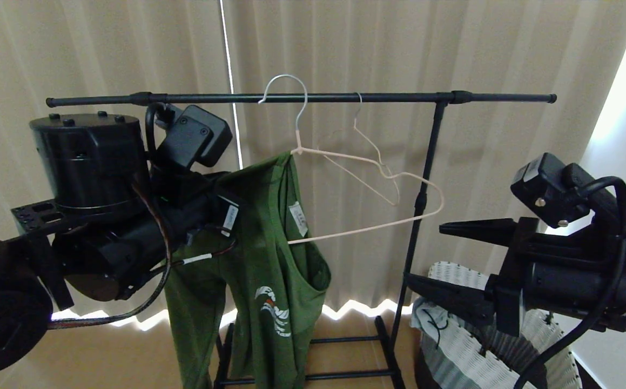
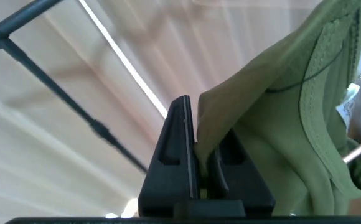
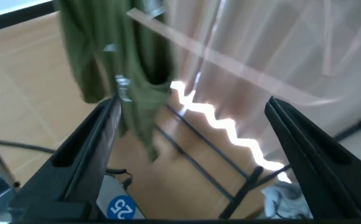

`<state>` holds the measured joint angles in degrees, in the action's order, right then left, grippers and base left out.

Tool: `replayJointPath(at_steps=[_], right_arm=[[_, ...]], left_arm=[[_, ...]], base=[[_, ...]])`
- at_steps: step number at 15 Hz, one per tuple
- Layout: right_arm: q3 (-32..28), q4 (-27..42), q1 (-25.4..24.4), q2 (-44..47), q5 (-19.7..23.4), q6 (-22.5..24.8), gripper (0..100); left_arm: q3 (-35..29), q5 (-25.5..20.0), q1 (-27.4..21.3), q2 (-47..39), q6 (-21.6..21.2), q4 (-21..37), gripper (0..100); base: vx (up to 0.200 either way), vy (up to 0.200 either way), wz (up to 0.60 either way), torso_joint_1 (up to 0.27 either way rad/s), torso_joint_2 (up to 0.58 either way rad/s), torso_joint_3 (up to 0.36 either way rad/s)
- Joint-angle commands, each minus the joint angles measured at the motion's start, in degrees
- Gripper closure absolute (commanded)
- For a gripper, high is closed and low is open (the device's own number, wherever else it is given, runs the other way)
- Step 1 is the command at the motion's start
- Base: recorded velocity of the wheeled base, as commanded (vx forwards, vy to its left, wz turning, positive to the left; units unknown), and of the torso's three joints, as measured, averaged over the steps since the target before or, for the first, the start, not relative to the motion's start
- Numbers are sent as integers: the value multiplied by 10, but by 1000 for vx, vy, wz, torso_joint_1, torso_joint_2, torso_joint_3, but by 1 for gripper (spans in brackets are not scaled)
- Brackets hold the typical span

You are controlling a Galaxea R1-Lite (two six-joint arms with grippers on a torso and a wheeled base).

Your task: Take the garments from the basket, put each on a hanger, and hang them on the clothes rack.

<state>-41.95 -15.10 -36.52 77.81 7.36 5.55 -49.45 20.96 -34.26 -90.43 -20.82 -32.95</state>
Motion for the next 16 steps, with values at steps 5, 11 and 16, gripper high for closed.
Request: replayJointPath(at_steps=[5,11,16], right_arm=[[8,-91,-4,87,-12,-1,0],[-1,-201,-3,171,-53,0,0],[-22,-220,-4,212,-65,0,0]], left_arm=[[-50,0,-15,2,28,-4,100],[-60,-2,-43,17,38,-4,100],[-59,-5,-61,32,38,-4,100]], base=[[0,0,0,0,0,0],[0,0,0,0,0,0],[0,0,0,0,0,0]])
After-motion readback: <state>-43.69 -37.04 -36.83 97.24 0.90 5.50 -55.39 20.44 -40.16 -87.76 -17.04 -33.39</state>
